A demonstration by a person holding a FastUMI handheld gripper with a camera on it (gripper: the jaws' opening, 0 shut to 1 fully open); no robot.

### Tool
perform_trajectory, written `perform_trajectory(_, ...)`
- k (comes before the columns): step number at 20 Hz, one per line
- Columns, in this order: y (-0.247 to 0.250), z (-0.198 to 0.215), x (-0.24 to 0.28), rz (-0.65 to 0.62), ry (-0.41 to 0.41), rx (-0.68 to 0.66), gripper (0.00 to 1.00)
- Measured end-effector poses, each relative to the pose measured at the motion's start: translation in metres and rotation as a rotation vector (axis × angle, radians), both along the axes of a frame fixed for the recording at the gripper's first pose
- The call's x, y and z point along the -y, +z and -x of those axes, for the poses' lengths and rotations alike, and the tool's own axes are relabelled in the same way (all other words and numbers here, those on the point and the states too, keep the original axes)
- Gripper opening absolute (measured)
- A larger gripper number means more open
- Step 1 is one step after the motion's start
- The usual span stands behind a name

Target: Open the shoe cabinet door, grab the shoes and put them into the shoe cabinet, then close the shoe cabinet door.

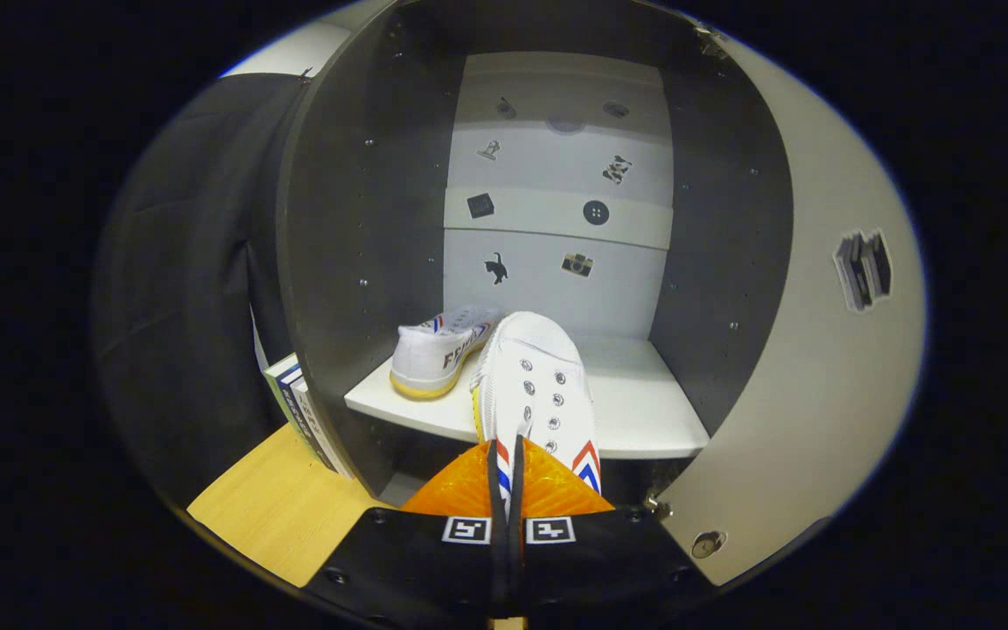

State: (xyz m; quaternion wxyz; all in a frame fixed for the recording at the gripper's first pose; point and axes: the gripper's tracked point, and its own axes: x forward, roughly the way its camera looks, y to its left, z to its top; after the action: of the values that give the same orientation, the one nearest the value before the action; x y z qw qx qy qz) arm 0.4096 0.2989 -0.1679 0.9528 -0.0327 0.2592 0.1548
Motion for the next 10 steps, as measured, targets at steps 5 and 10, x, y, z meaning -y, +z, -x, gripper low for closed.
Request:
perform_trajectory(5,0.015,-0.061,-0.004,0.028,-0.019,0.02,0.0)
perform_trajectory(10,-0.011,-0.105,-0.016,0.009,-0.054,-0.054,0.0)
